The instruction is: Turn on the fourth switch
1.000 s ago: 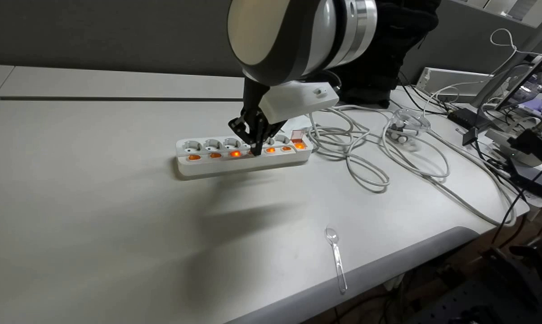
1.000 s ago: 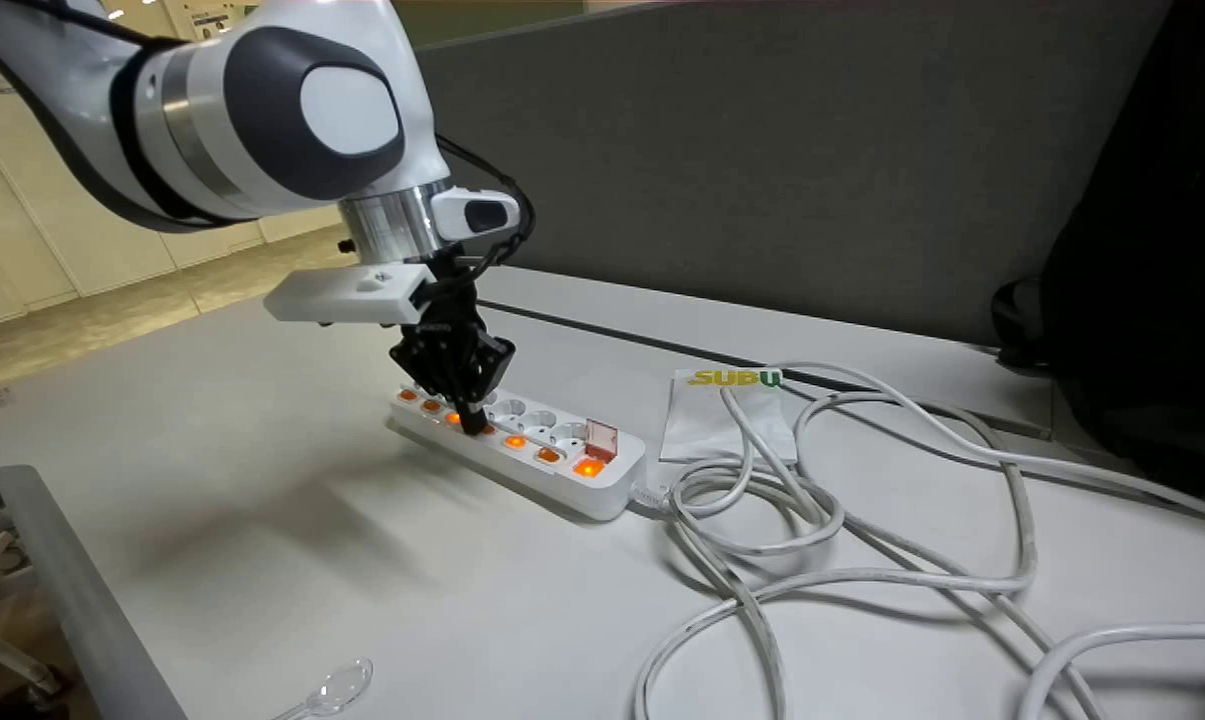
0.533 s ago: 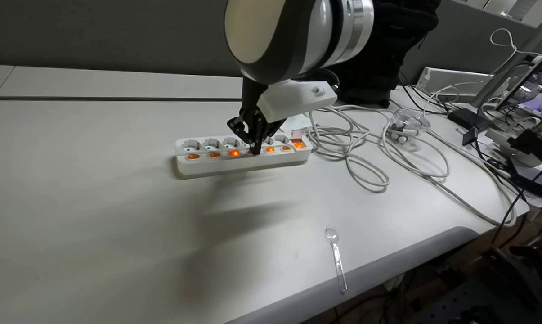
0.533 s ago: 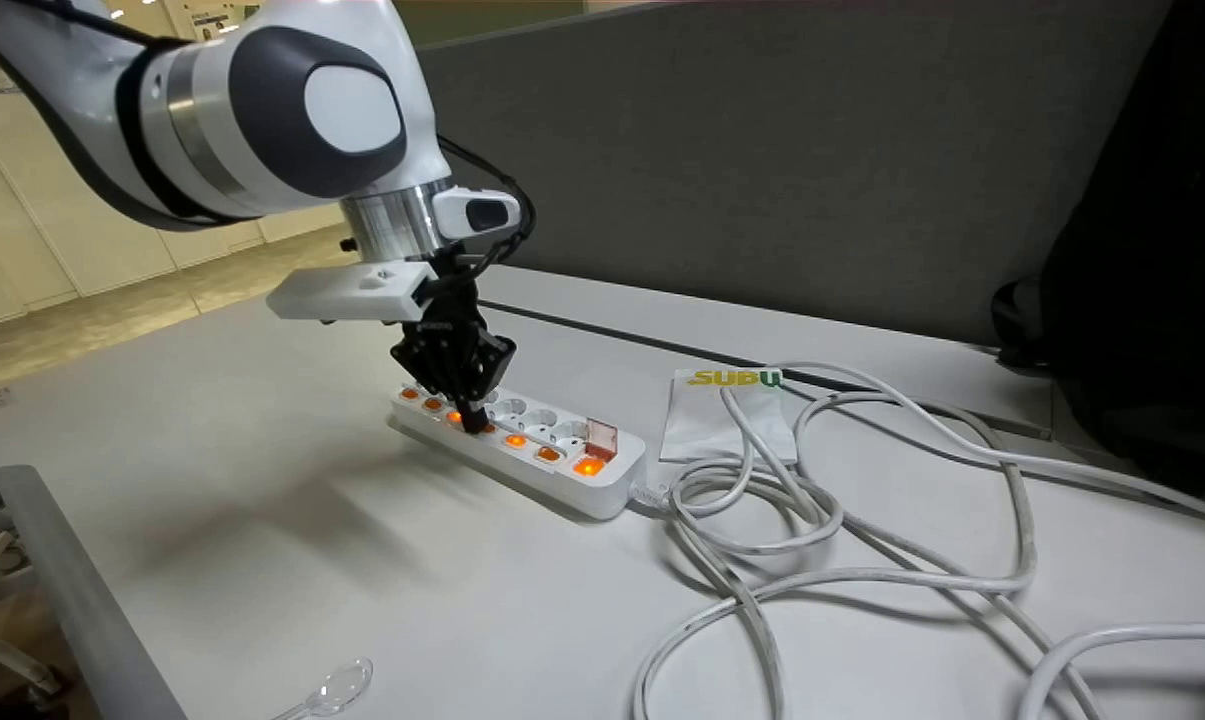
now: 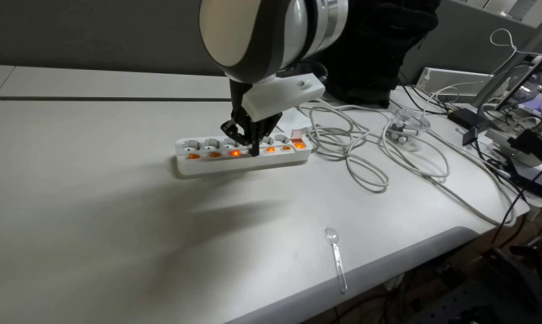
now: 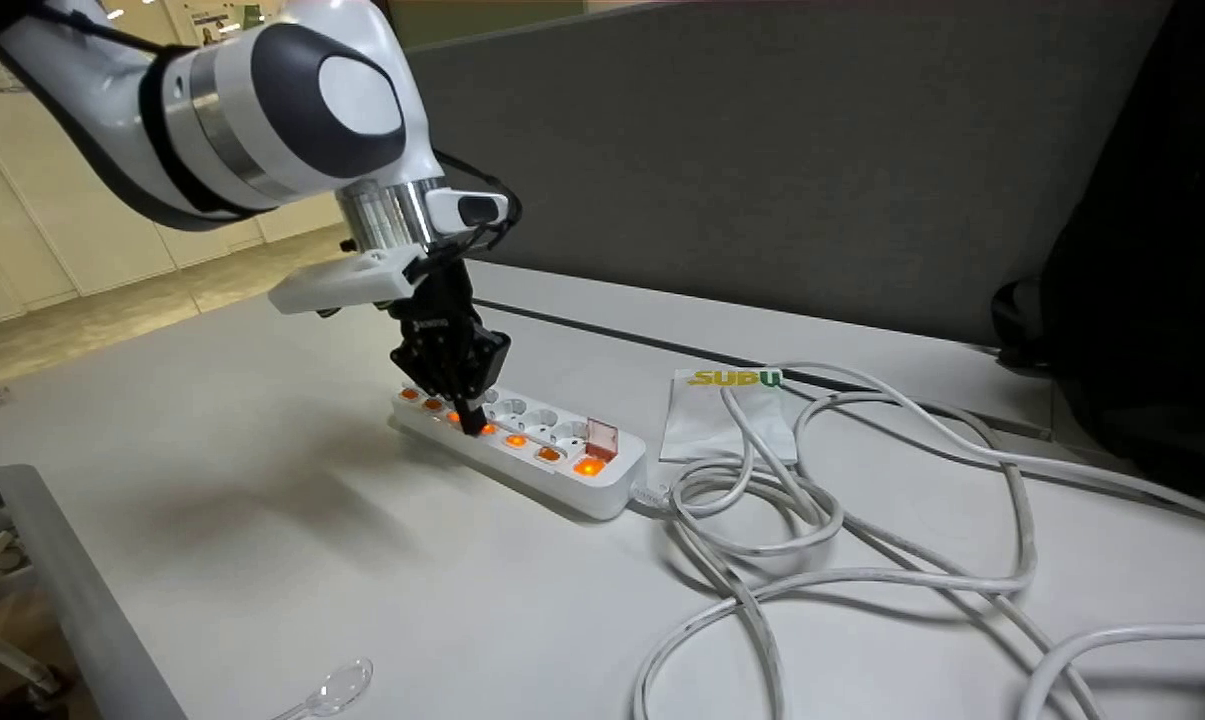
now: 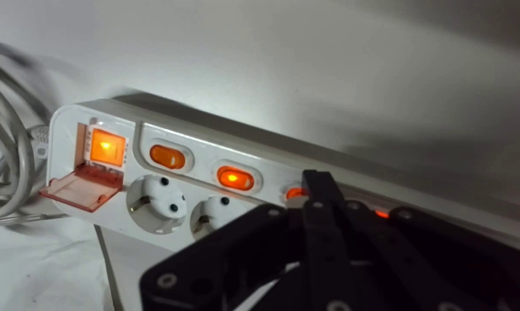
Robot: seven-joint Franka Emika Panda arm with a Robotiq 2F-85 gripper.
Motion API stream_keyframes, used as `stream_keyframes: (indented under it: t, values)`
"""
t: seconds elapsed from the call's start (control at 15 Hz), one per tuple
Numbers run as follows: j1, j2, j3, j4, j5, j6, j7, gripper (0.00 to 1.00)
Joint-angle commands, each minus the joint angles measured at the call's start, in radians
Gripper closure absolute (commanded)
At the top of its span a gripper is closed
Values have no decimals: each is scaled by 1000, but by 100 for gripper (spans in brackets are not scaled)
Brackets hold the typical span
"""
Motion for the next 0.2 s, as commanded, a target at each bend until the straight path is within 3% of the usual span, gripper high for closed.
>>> stream_keyframes:
  t: [0.0, 0.13]
  values:
    - [43, 68, -17, 52, -32, -48, 101, 100]
    - [16, 65, 16, 53, 14, -78, 78, 100]
